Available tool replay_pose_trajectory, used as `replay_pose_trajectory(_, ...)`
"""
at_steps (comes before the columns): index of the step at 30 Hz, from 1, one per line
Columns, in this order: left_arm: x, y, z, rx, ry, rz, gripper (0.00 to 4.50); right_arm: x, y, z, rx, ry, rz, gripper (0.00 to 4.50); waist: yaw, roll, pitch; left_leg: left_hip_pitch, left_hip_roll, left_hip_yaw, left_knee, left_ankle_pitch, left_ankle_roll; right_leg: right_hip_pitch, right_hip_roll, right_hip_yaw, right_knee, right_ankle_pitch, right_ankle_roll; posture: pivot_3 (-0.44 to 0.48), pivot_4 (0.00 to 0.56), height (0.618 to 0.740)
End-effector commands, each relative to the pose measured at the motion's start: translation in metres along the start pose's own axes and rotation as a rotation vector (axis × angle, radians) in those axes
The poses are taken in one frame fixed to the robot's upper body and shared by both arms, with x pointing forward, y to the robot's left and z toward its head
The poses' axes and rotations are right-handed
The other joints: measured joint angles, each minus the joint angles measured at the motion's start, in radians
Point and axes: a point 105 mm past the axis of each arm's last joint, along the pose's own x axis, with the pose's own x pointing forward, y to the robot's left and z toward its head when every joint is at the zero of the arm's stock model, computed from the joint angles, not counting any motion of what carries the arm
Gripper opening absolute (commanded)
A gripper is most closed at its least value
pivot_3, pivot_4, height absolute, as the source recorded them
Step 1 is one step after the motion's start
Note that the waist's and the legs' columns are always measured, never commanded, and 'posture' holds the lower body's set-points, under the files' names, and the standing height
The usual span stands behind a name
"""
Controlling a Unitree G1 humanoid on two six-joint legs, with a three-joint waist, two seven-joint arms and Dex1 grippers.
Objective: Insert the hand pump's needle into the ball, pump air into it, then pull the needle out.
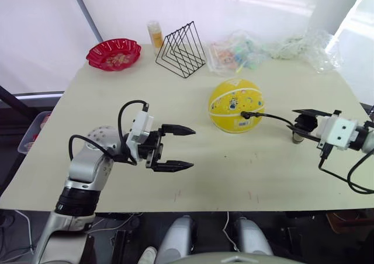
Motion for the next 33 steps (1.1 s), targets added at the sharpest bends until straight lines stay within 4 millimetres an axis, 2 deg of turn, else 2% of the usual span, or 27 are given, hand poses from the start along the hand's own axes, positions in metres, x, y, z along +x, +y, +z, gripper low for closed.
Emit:
replay_pose_trajectory(1, 0.000, -0.001, 0.012, 0.045, -0.014, -0.002, 4.50, 0.001, -0.004, 0.002, -0.200, 0.003, 0.016, 1.57, -0.001, 0.000, 0.000, 0.000, 0.000, 0.000, 0.000, 0.001, -0.001, -0.001, 0.000, 0.000, 0.001, 0.000, 0.000, 0.000, 0.150, 0.737)
replay_pose_trajectory(7, 0.001, 0.000, 0.013, 0.043, -0.017, 0.007, 4.50, 0.010, 0.017, 0.003, -0.360, -0.041, 0.090, 1.57, -0.001, 0.000, 0.000, 0.000, 0.000, 0.000, 0.000, 0.002, -0.003, -0.001, 0.002, 0.002, 0.002, 0.000, 0.000, 0.000, 0.150, 0.737)
replay_pose_trajectory(15, 0.003, 0.003, 0.012, 0.045, -0.020, 0.014, 4.50, 0.016, 0.042, -0.003, -0.356, -0.058, 0.126, 1.57, -0.001, 0.000, 0.000, 0.000, 0.000, 0.001, 0.000, 0.002, -0.003, -0.002, 0.002, 0.004, 0.002, 0.000, 0.000, 0.000, 0.150, 0.737)
replay_pose_trajectory(17, 0.002, 0.004, 0.012, 0.047, -0.018, 0.019, 4.50, 0.013, 0.045, -0.007, -0.323, -0.039, 0.136, 2.58, -0.001, 0.000, 0.000, 0.000, 0.000, 0.001, 0.000, 0.002, -0.003, -0.002, 0.002, 0.004, 0.002, 0.000, 0.000, 0.000, 0.150, 0.737)
replay_pose_trajectory(22, 0.001, 0.005, 0.010, 0.039, -0.016, 0.036, 4.50, 0.005, 0.047, -0.003, -0.278, -0.049, 0.120, 4.49, -0.001, 0.000, 0.000, 0.000, 0.000, 0.002, 0.000, 0.002, -0.003, -0.002, 0.002, 0.005, 0.003, 0.000, -0.001, 0.000, 0.150, 0.737)
replay_pose_trajectory(28, -0.002, 0.006, 0.005, 0.037, -0.002, 0.056, 4.50, -0.009, 0.040, 0.012, -0.236, -0.097, 0.025, 4.49, -0.003, 0.000, 0.000, 0.001, 0.001, 0.001, 0.001, 0.002, -0.003, -0.002, 0.003, 0.005, 0.003, 0.000, -0.001, 0.000, 0.150, 0.737)
replay_pose_trajectory(30, -0.004, 0.007, 0.005, 0.041, -0.001, 0.064, 4.50, -0.015, 0.040, 0.016, -0.175, -0.108, -0.009, 4.49, -0.002, 0.000, 0.000, 0.001, 0.001, 0.001, 0.001, 0.002, -0.003, -0.002, 0.003, 0.005, 0.003, 0.000, -0.001, 0.000, 0.150, 0.737)
replay_pose_trajectory(33, -0.003, 0.017, 0.009, 0.053, -0.019, 0.107, 4.50, -0.026, 0.036, 0.025, 0.051, -0.146, -0.135, 4.49, 0.005, -0.001, 0.000, 0.000, 0.001, 0.001, 0.001, 0.002, -0.003, -0.002, 0.003, 0.005, 0.003, 0.000, -0.001, 0.000, 0.150, 0.737)
